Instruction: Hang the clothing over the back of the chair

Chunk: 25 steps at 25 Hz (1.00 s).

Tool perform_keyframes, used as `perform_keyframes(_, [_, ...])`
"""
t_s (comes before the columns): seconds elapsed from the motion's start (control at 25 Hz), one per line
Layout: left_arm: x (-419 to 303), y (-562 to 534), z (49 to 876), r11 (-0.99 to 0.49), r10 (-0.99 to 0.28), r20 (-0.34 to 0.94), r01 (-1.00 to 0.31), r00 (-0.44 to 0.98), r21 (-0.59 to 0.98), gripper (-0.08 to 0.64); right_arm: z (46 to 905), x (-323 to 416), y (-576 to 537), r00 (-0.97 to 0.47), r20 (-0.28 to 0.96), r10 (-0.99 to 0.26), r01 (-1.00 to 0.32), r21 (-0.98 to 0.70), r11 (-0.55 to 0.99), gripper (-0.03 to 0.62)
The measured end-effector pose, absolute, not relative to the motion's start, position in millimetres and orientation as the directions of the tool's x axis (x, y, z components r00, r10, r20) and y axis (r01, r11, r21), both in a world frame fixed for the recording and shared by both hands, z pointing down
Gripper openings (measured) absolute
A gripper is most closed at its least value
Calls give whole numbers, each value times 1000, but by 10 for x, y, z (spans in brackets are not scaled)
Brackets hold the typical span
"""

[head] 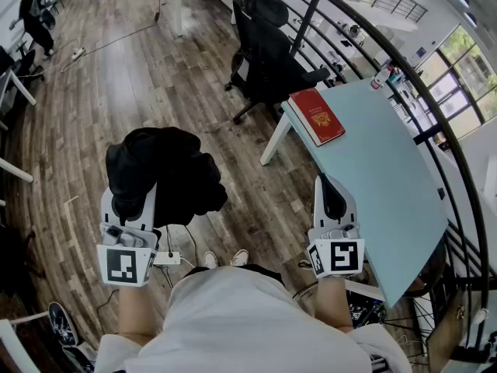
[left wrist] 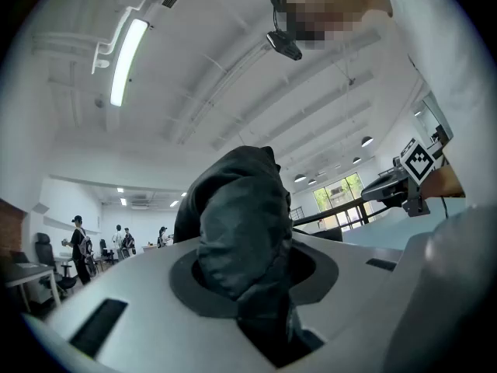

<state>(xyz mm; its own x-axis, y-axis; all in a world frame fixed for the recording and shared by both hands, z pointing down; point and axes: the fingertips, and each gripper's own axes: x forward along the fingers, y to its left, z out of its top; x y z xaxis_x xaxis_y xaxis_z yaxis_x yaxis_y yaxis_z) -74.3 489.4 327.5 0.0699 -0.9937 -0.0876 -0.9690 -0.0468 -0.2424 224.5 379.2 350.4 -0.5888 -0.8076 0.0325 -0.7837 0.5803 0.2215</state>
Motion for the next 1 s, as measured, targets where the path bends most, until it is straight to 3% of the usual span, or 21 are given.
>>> perform_keyframes(0.36, [-825,4932,3248,-58,-990,-113,-975,84,-215,133,3632,2129,3874,-600,65,-798,-783,160,601,15])
perform_keyframes(0.64, [-982,5055,3091,-107,-976,-170,-977,139,-186,133,3763,1875,4055,-583,122,-803,-777,207,595,15])
perform_keyframes(1.0, [-1130,4723,3111,-140,-971,-166,-974,170,-177,133,3919,1618,3657,-588,133,-798,-777,181,603,15])
